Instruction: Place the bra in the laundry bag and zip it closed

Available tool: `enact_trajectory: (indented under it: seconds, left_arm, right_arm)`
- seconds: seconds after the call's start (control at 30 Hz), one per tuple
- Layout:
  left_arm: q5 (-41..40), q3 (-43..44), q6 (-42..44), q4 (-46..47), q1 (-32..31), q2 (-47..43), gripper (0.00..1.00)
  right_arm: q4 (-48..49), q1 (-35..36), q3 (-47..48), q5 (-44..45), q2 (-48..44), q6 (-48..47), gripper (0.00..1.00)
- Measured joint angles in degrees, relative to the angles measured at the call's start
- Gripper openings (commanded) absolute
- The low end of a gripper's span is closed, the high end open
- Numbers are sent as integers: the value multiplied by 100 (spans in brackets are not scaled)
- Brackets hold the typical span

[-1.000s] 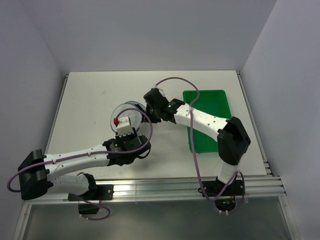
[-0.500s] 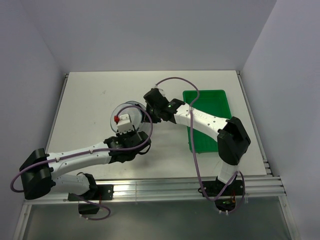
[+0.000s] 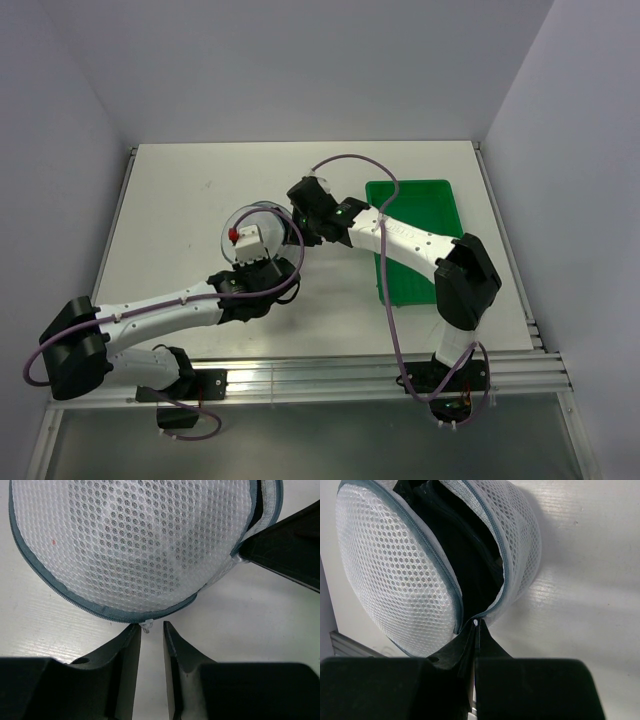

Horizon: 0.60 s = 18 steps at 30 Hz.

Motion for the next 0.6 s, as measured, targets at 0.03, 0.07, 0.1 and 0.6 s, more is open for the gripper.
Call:
enact_trajectory:
  seconds: [0.03,0.07,0.1,0.6]
  left_arm:
    - [17,-13,4,15,9,0,29]
    - [35,-33,11,31,20,2,28]
    - [48,-48,24,42,31,4,27]
    - [131,-149,50,74,131,13,17]
  right_arm:
    - [0,0,0,0,0,0,0]
    - [0,0,0,-2,0,0,0]
    - [0,0,0,-4,0,0,0]
    - [2,0,0,-24,0,0,0]
